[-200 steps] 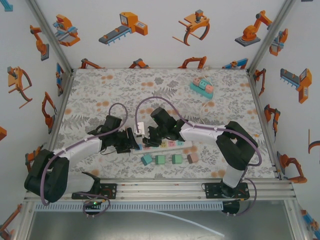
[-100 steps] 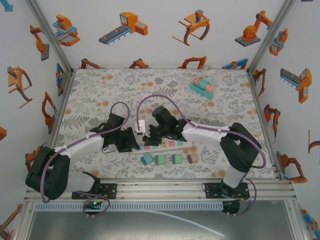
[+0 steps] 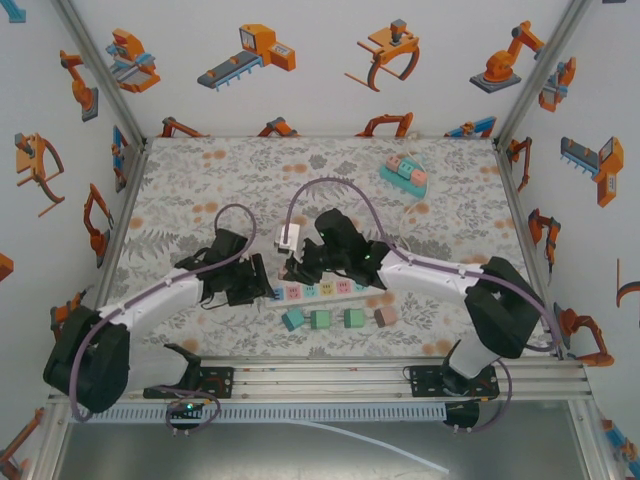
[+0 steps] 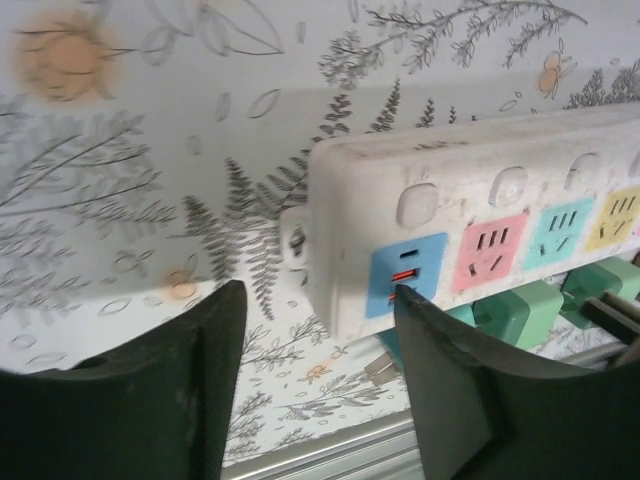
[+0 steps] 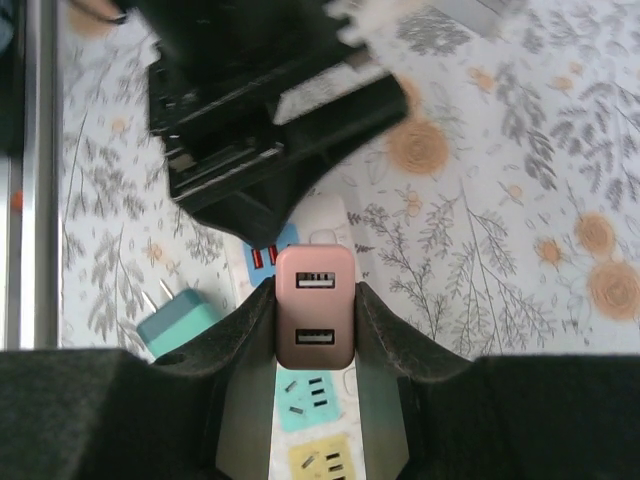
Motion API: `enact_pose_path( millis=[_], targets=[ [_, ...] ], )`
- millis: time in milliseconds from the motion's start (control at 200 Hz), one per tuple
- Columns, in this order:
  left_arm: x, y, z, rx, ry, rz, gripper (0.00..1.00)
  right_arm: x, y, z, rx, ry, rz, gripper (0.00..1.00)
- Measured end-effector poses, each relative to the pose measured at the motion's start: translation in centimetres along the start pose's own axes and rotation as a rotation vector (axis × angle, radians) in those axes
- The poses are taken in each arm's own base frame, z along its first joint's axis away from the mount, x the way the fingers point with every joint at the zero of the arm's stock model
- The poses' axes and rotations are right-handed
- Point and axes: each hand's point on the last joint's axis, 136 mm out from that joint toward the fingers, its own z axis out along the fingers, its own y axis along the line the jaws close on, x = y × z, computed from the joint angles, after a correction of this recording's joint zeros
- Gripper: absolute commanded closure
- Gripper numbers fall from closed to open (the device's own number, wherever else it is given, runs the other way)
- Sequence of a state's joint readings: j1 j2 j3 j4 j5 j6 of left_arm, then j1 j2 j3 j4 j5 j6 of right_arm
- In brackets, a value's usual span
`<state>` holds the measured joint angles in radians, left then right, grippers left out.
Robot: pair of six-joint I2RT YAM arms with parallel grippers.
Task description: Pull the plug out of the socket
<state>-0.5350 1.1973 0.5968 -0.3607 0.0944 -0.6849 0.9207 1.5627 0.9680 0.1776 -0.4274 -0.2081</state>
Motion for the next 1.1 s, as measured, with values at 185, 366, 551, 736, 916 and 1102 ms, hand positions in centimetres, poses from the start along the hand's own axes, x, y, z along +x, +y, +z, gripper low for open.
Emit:
enact_pose_path(
  millis=[185,366,551,736,916,1102],
  targets=[
    [-2.7,-0.9,-6.6,0.04,-0.201,0.045,0.28,-1.7,-2.4,-3.5,0.229,-0.176,0.408,0.92],
    [-4.0,-2.9,-15.5,0.157,-0.394,0.132,0.24,0.4,1.2,-3.1,0.307,-0.198,0.679,0.93],
    [-3.3,-3.9,-21.0,0.226,-0.457,0.235,0.16,2.5,5.1,-1.4,0.337,-0.152,0.891,0.93],
    [-2.1,-3.5,-20.9,0.223,-0.408,0.264,0.01,7.2,6.3,2.7,0.379,-0.029,1.011,0.89],
    [-1.5,-3.4,-20.8,0.231,-0.387,0.266,0.03,7.9,7.8,5.7,0.363,0.017,1.043,0.82],
    [-0.7,-2.8,-20.2,0.226,-0.377,0.258,0.03,7.6,8.1,6.9,0.355,0.017,1.064,0.7]
  ],
)
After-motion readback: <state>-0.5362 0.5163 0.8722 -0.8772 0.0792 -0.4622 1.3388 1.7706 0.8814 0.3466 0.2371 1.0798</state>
